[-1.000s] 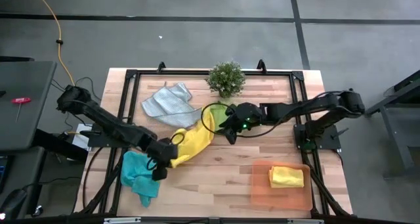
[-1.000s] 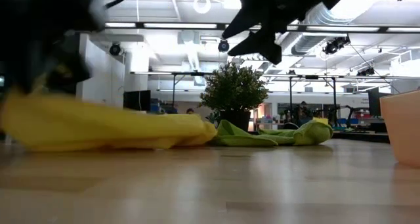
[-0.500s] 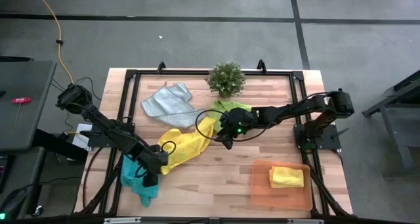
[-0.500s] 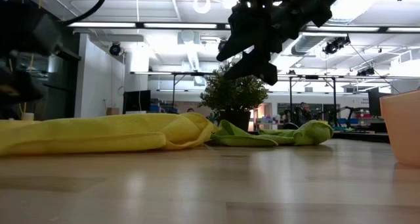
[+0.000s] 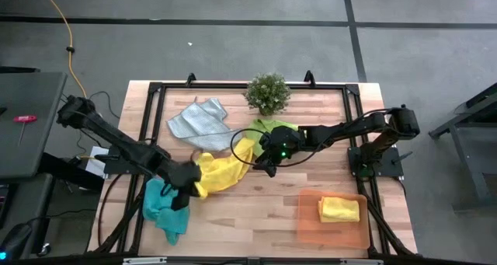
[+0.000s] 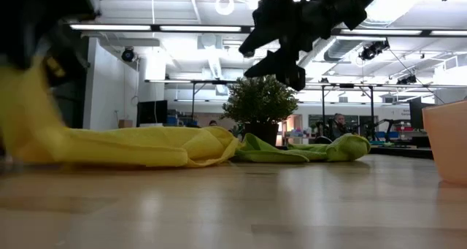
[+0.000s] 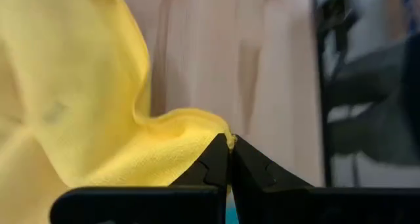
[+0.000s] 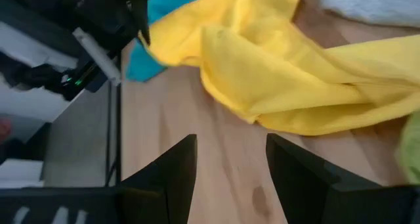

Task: Fold microfiber towels
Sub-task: Fold the yellow microfiber towel

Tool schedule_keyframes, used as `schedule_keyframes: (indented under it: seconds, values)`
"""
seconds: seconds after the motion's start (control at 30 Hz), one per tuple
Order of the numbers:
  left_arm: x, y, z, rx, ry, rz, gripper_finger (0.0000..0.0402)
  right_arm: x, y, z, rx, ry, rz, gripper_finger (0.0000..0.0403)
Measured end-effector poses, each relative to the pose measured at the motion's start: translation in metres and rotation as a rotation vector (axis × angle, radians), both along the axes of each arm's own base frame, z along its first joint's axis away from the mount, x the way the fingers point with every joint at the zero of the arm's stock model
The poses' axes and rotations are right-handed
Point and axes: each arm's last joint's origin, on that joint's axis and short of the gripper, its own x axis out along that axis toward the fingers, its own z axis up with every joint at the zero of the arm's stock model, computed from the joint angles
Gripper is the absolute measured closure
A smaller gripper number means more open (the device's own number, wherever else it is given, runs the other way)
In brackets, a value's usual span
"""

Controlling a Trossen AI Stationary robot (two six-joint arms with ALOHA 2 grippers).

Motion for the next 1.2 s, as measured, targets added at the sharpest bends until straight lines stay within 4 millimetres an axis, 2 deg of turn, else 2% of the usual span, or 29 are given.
schedule_keyframes:
  seconds: [0.13, 0.37, 0.53, 0.6, 0.7, 0.83, 0.93, 1.13, 1.2]
  values:
    - [-0.007, 0.021, 0.039, 0.014, -0.111, 0.107, 0.0401, 0.002, 0.008, 0.006, -0.051, -0.031, 0.074, 0.0228]
    - [0.002, 0.066, 0.144, -0.046, -0.508, 0.426, 0.0401, 0.009, 0.011, 0.022, -0.138, -0.108, 0.138, 0.0228]
    - [0.006, 0.085, 0.204, -0.057, -0.738, 0.411, 0.0401, 0.012, 0.011, 0.035, -0.164, -0.127, 0.18, 0.0228]
    - [0.0, 0.088, 0.217, 0.002, -0.76, 0.403, 0.0401, 0.013, 0.011, 0.039, -0.179, -0.118, 0.194, 0.0228]
    - [-0.009, 0.09, 0.206, 0.087, -0.611, 0.437, 0.0401, 0.012, 0.011, 0.042, -0.187, -0.075, 0.207, 0.0228]
    - [-0.018, 0.085, 0.174, 0.133, -0.264, 0.436, 0.0401, 0.006, 0.011, 0.042, -0.188, 0.052, 0.225, 0.0228]
    - [-0.017, 0.076, 0.155, 0.178, -0.067, 0.403, 0.0401, 0.001, 0.011, 0.04, -0.203, 0.123, 0.245, 0.0228]
    - [0.006, 0.051, 0.132, 0.29, 0.071, 0.351, 0.0401, -0.003, 0.008, 0.035, -0.331, 0.185, 0.24, 0.0228]
    - [0.016, 0.04, 0.118, 0.31, 0.092, 0.317, 0.0401, -0.004, 0.007, 0.034, -0.389, 0.183, 0.243, 0.0228]
